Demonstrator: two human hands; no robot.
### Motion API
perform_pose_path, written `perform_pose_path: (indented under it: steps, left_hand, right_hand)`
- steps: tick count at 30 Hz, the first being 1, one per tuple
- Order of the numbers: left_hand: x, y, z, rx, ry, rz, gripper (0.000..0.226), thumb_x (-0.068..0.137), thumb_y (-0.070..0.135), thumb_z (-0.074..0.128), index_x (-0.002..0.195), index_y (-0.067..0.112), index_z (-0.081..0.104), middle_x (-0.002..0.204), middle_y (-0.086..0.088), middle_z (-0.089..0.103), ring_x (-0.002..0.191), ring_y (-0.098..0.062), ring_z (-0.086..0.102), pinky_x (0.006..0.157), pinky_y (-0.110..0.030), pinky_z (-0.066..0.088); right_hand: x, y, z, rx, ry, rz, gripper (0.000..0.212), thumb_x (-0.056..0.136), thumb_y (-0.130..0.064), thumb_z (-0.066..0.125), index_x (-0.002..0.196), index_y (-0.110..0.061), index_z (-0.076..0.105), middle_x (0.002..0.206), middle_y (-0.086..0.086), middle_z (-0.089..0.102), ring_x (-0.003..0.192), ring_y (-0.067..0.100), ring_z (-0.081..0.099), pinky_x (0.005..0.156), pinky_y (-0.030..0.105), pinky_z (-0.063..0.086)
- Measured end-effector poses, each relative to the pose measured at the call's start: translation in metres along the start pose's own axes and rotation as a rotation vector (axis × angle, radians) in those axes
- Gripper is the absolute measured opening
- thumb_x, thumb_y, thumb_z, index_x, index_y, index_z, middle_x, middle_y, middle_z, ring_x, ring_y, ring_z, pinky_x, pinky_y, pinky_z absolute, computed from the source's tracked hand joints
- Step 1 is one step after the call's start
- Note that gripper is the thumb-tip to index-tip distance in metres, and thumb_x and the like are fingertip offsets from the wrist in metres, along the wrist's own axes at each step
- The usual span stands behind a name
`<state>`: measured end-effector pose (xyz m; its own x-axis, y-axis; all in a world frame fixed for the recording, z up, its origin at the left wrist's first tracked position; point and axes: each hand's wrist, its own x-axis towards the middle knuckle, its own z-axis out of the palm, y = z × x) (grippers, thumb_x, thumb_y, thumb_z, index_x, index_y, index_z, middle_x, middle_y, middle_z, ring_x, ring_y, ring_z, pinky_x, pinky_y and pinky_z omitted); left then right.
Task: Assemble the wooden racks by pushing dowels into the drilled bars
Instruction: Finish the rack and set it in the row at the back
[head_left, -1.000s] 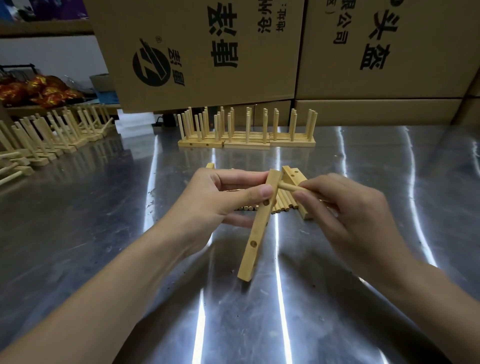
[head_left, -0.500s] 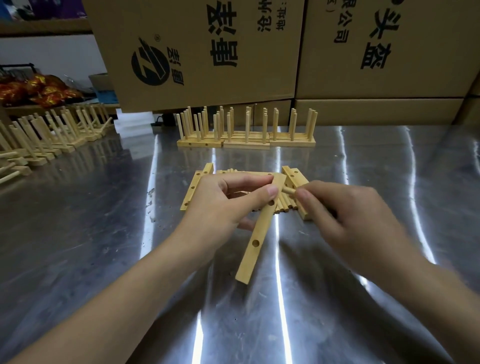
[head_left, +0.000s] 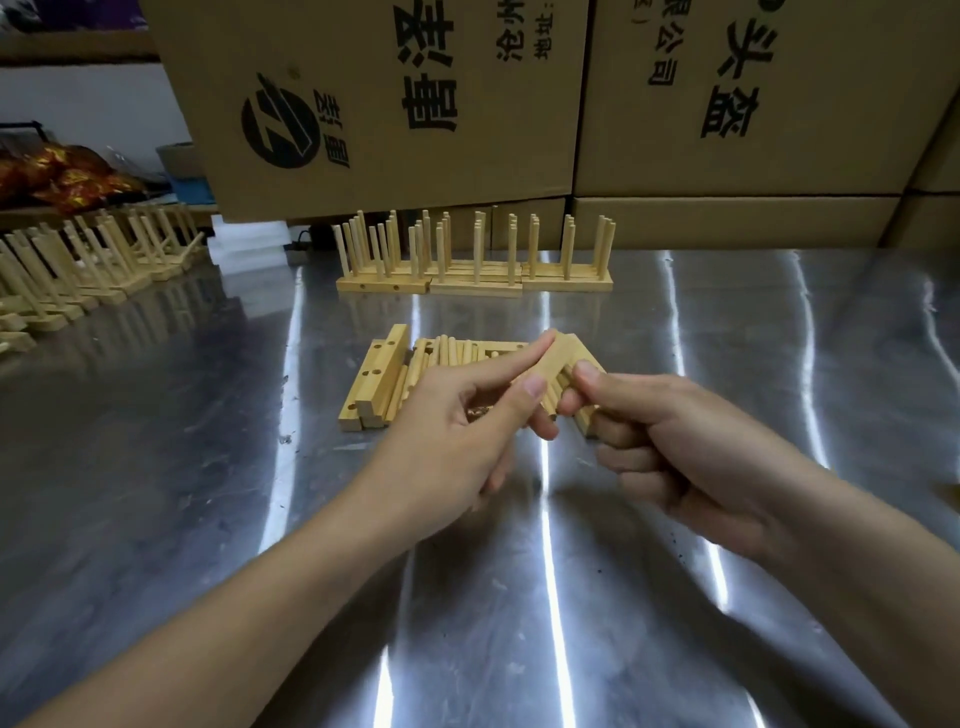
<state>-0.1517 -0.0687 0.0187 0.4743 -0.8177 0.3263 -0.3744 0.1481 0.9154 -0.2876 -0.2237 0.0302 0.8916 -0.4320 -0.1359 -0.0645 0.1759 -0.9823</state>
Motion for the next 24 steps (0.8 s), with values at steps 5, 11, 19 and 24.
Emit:
perform_pose_path:
  steps: [5,11,19,24]
  left_hand:
    - [0.003,-0.001,-0.001,-0.079,-0.011,-0.021,0.039,0.112,0.027,0.052,0.15,0.033,0.06,0.088,-0.002,0.069,0.05,-0.015,0.046,0.039,-0.024,0.038]
    - [0.0,0.001,-0.004,-0.04,-0.027,0.042,0.04,0.112,0.025,0.052,0.151,0.031,0.059,0.087,-0.006,0.066,0.046,-0.012,0.044,0.039,-0.024,0.037]
    - [-0.003,0.003,-0.005,0.037,-0.022,0.08,0.043,0.108,0.026,0.056,0.151,0.028,0.059,0.084,-0.01,0.065,0.046,-0.009,0.041,0.043,-0.022,0.038]
    - [-0.001,0.0,-0.003,0.017,-0.014,0.126,0.045,0.107,0.027,0.055,0.152,0.027,0.058,0.083,-0.005,0.066,0.045,-0.009,0.04,0.043,-0.019,0.036]
  right_hand:
    - [0.003,0.013,0.006,-0.78,0.296,-0.58,0.041,0.111,-0.042,0.051,0.083,-0.021,0.073,0.063,0.007,0.058,0.058,0.019,0.053,0.058,0.041,0.046]
    - [-0.001,0.007,0.006,-0.432,0.158,-0.431,0.047,0.107,-0.047,0.056,0.082,-0.011,0.073,0.056,0.009,0.031,0.049,0.021,0.024,0.044,0.027,0.024]
    - [-0.01,-0.003,0.01,0.025,-0.019,-0.049,0.034,0.103,-0.042,0.061,0.087,-0.013,0.07,0.062,-0.004,0.016,0.045,0.008,0.013,0.034,0.015,0.018]
    - [-0.009,-0.011,0.006,0.127,-0.084,0.048,0.033,0.101,-0.041,0.062,0.079,-0.018,0.07,0.061,-0.007,0.015,0.041,0.003,0.014,0.03,0.013,0.016]
